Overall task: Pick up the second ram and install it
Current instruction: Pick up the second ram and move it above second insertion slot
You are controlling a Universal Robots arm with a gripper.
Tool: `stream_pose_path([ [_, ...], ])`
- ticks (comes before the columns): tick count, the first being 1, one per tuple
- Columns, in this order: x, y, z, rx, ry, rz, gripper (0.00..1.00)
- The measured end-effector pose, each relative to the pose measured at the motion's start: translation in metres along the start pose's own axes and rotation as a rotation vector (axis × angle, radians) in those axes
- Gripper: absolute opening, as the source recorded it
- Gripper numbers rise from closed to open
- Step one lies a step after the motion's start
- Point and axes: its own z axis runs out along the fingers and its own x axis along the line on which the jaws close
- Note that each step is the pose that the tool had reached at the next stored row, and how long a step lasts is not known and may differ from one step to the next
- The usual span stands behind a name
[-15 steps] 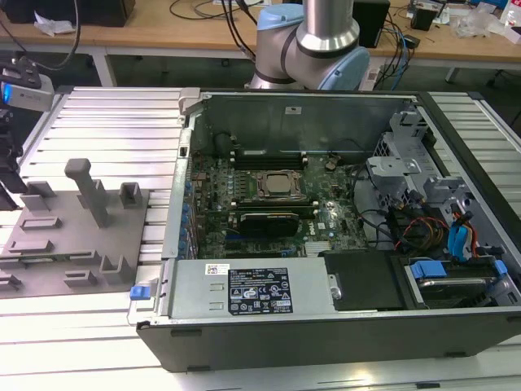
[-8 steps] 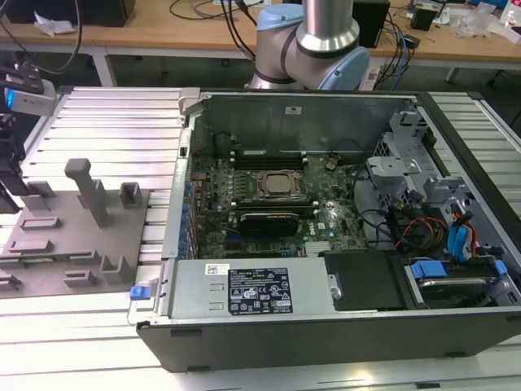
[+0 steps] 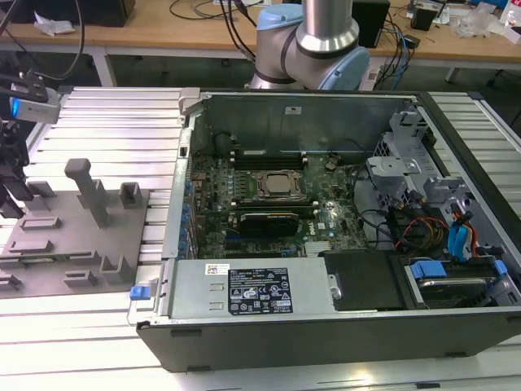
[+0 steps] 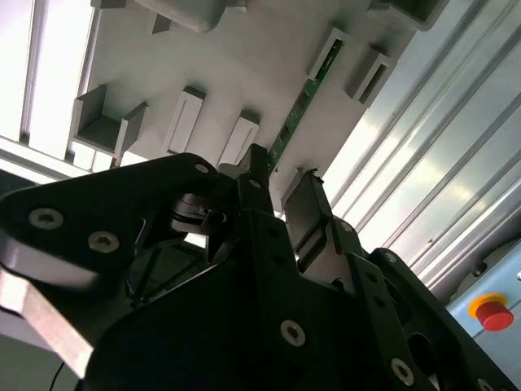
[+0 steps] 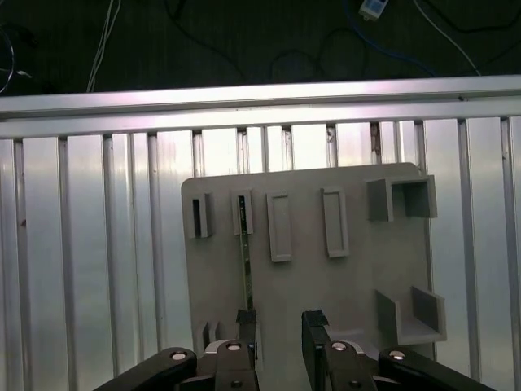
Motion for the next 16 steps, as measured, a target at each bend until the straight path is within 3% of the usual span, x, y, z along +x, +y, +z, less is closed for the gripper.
stream_pose_path([
  [8, 0.0003, -0.0001, 0.0083, -0.0001, 0.0001, 0.000, 0.36],
  [12, 0.0057, -0.0005, 0.0128, 0.0000, 0.0001, -0.003, 0.36],
  [16, 0.0066, -0.0007, 0.0167, 0.0000, 0.0002, -0.008, 0.36],
])
